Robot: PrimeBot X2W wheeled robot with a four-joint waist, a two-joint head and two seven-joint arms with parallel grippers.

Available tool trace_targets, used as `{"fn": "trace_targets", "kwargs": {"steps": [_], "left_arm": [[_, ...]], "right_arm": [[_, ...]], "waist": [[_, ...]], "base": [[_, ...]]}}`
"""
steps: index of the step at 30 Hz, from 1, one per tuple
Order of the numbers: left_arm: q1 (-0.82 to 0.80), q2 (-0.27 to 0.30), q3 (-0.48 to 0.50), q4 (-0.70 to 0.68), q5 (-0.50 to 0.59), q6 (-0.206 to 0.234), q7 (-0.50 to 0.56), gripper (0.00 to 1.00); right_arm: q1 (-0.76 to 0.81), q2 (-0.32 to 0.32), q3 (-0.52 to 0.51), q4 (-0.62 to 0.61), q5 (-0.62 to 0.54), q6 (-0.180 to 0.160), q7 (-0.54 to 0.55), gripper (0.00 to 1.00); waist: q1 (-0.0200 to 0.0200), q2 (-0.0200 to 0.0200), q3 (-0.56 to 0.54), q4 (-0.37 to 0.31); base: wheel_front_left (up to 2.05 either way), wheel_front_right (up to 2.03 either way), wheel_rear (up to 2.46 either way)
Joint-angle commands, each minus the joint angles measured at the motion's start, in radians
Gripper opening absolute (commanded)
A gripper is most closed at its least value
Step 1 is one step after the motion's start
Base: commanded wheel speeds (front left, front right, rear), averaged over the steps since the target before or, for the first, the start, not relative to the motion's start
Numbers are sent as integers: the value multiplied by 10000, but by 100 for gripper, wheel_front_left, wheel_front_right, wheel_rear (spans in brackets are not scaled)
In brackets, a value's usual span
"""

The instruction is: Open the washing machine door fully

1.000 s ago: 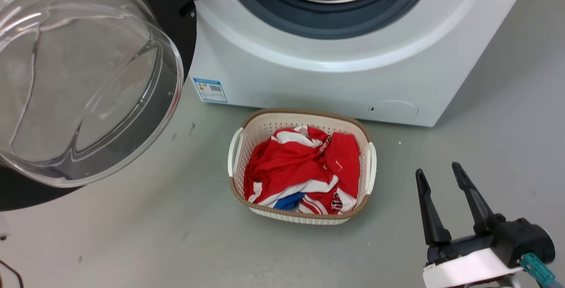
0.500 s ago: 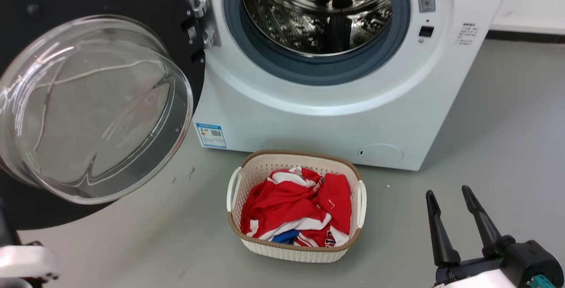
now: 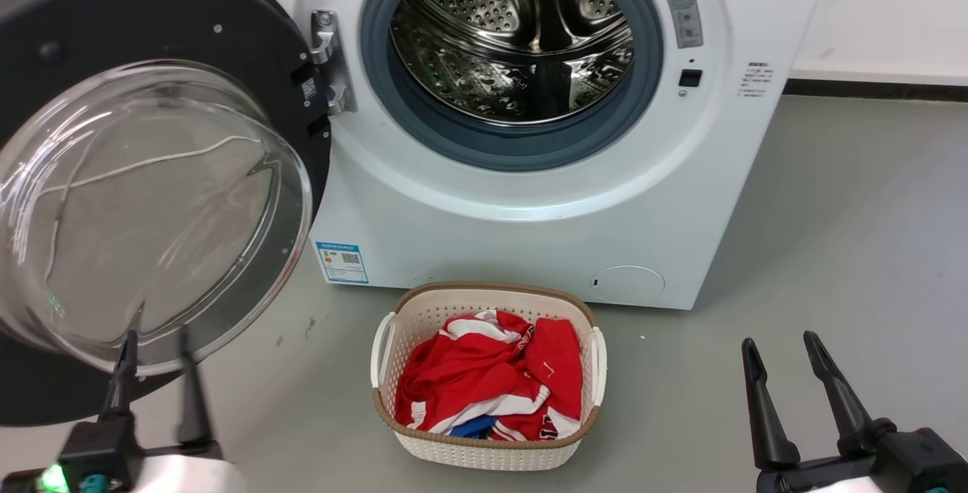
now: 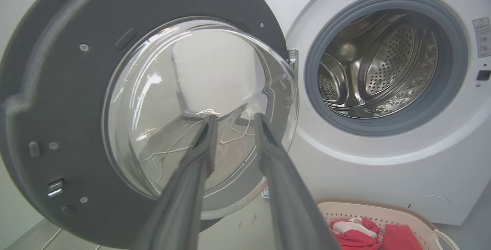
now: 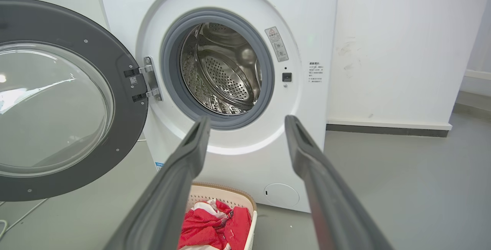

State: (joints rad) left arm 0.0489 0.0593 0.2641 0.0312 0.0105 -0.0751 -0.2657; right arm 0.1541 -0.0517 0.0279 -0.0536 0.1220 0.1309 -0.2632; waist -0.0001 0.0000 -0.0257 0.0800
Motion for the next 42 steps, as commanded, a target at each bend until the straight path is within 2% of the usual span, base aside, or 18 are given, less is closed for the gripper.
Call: {"fn": "trace_targets", "kwargs": {"steps": [1, 9, 18, 22, 29, 42], "left_arm": [[284, -47, -482, -213, -368, 11, 21, 100], [746, -87, -1437, -640, -621, 114, 21, 100], [1121, -92, -2247, -803, -536, 341, 21, 100], [1269, -91, -2393, -784, -620, 252, 21, 100], [1363, -91, -2643, -585, -765, 414, 21, 100], [1246, -92, -2720, -207, -968, 408, 21, 100]], "right_arm": [[130, 28, -66, -58, -98, -3, -20, 100], [351, 28, -212, -178, -40, -3, -20, 100], [504, 28, -273, -278, 78, -3, -20, 100], [568, 28, -298, -311, 183, -3, -21, 100], [709, 28, -253, -332, 269, -3, -20, 100], [645, 28, -190, -264, 240, -3, -20, 100]], "waist": [[1, 0, -60, -275], [1, 0, -64, -768], [1, 0, -17, -974], [1, 0, -3, -977], [1, 0, -20, -982], [1, 0, -81, -937]], "base": [[0, 0, 0], [0, 0, 0], [0, 0, 0], [0, 0, 0], [0, 0, 0], [0, 0, 0]]}}
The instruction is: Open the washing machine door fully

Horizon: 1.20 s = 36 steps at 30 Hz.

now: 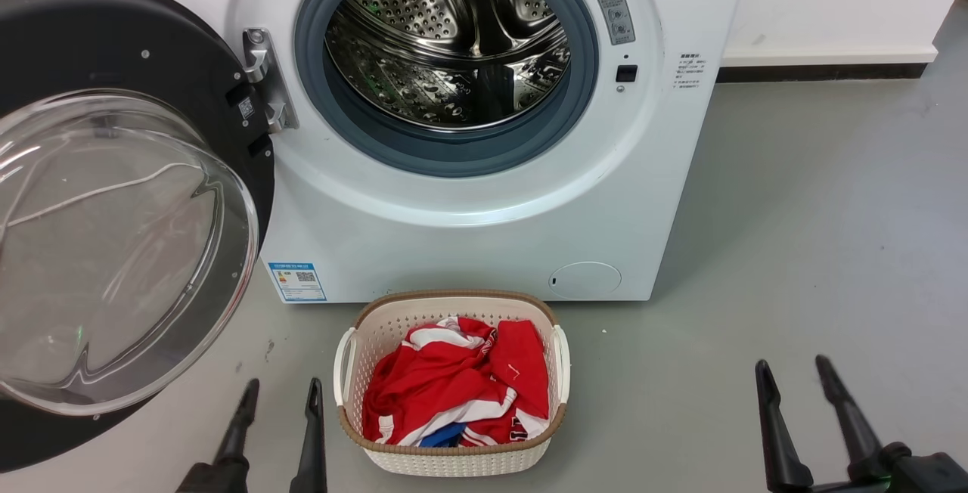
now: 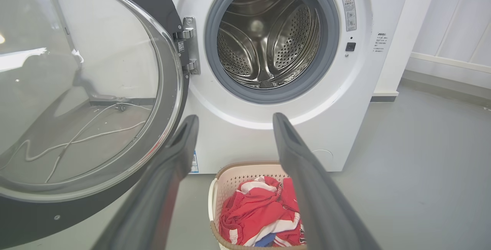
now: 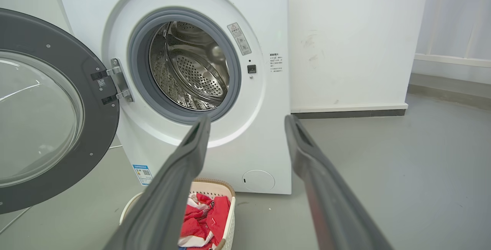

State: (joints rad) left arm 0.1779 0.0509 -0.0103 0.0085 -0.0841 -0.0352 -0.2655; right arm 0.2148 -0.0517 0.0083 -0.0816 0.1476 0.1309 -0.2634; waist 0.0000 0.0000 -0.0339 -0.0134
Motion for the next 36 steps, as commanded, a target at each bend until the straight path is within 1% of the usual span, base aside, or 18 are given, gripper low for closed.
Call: {"fn": "trace_targets", "kwargs": {"steps": [1, 5, 20, 36], "left_arm": [[-2, 0, 6, 15, -9, -3, 0, 0], [32, -4, -40, 409, -71, -7, 9, 0], [-566, 45, 154, 798, -3155, -196, 713, 0], [-1088, 76, 352, 1132, -5865, -369, 1352, 0]], "right_arm": [[2, 0, 9, 7, 9, 0, 2, 0], [8, 0, 26, 374, 73, 0, 40, 0], [-644, -192, 28, 919, 3195, 0, 580, 0], [-1225, -305, -45, 1417, 5890, 0, 1118, 0]], "waist": [[0, 0, 0, -1], [0, 0, 0, 0], [0, 0, 44, 16], [0, 0, 92, 33]], "base": [[0, 0, 0], [0, 0, 0], [0, 0, 0], [0, 0, 0]]}}
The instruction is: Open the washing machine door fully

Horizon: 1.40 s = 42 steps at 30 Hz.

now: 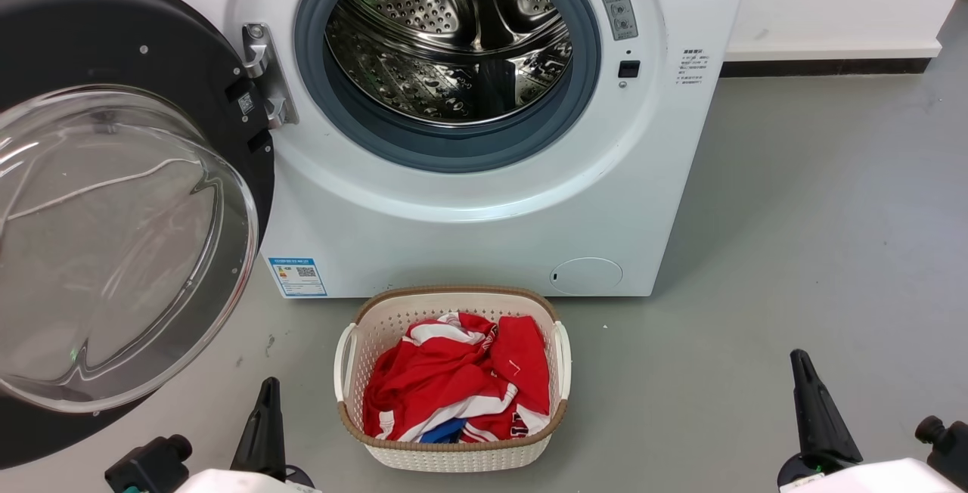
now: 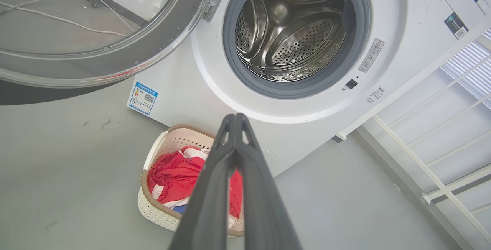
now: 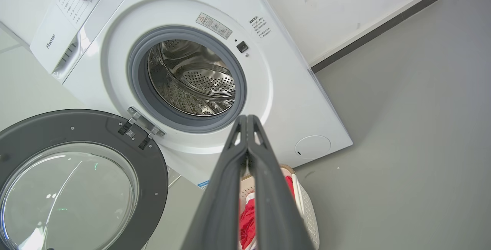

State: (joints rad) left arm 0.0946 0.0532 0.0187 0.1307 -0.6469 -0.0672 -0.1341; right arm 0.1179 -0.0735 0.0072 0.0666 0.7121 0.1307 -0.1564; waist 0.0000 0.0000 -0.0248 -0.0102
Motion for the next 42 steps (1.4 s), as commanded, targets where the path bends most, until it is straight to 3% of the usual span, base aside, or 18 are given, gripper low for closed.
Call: {"fn": "trace_targets", "kwargs": {"steps": [1, 42], "left_arm": [[-287, 54, 75, -69, -392, -59, 77, 0], [-1269, 67, 484, 572, -5400, -388, 1323, 0]], "right_arm": [[-293, -91, -40, -36, 401, 2, 79, 0], [-1360, -149, -368, 913, 5260, 1, 1240, 0]], "waist": [[0, 0, 4, 2], [0, 0, 123, 45]], "base": [[0, 0, 0], [0, 0, 0]]}}
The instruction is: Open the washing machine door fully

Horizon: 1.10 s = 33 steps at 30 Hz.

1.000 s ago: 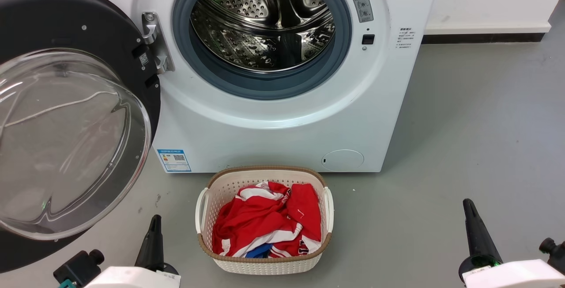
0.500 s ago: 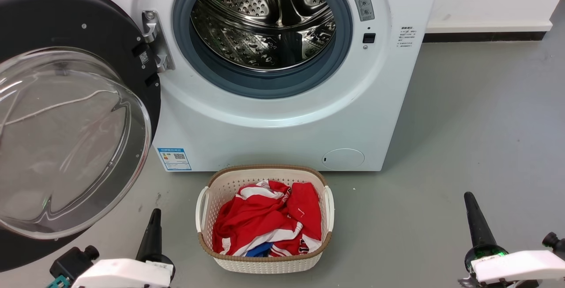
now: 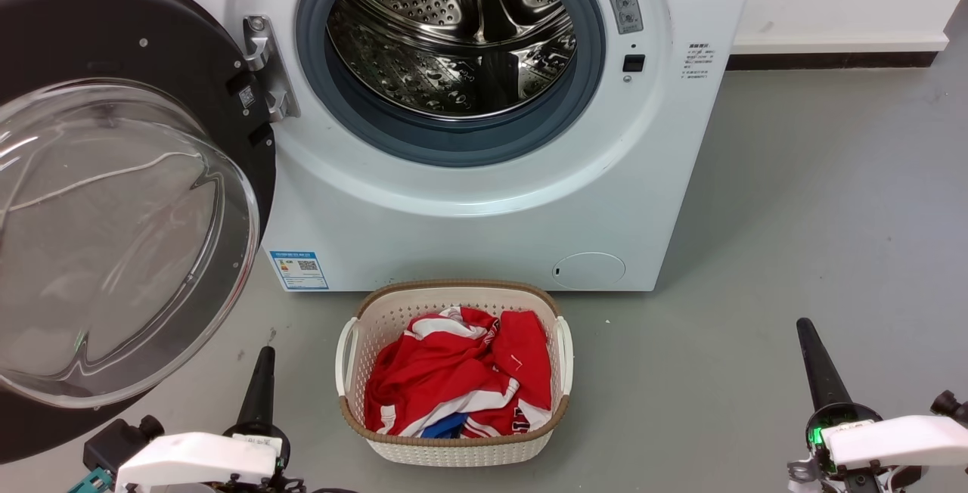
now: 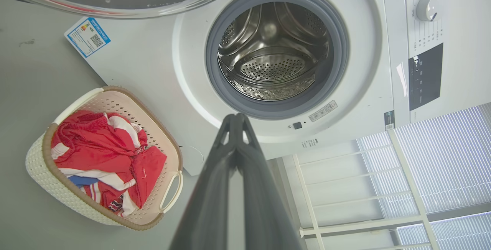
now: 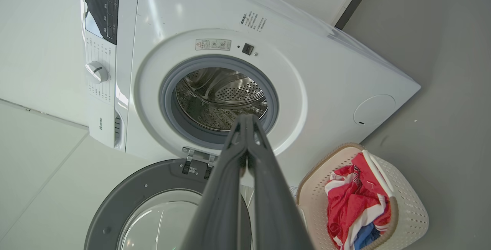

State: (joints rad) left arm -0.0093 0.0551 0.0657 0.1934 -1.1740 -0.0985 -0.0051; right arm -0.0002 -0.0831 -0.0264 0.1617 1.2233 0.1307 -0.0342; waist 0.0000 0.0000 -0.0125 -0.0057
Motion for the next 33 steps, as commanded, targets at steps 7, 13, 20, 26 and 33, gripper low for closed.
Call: {"fn": "trace_targets", "kwargs": {"steps": [7, 13, 20, 26, 33], "left_arm": [[-352, 46, 85, 42, -823, -108, 211, 0], [-482, 43, 141, 117, -1387, -156, 363, 0], [-599, 39, 202, 194, -2005, -181, 523, 0], [-691, 34, 247, 266, -2518, -225, 651, 0], [-813, 29, 293, 343, -3074, -260, 807, 0]], "right_arm": [[-353, -46, -96, 104, 815, 1, 195, 0], [-478, -37, -150, 211, 1344, 1, 348, 0], [-590, -22, -215, 343, 1931, 1, 529, 0], [-717, -9, -269, 443, 2408, 1, 651, 0], [-851, 9, -335, 552, 2937, 1, 810, 0]], "waist": [[0, 0, 21, 8], [0, 0, 38, 14], [0, 0, 59, 22], [0, 0, 77, 28], [0, 0, 98, 36]], "base": [[0, 0, 0], [0, 0, 0], [0, 0, 0], [0, 0, 0], [0, 0, 0]]}}
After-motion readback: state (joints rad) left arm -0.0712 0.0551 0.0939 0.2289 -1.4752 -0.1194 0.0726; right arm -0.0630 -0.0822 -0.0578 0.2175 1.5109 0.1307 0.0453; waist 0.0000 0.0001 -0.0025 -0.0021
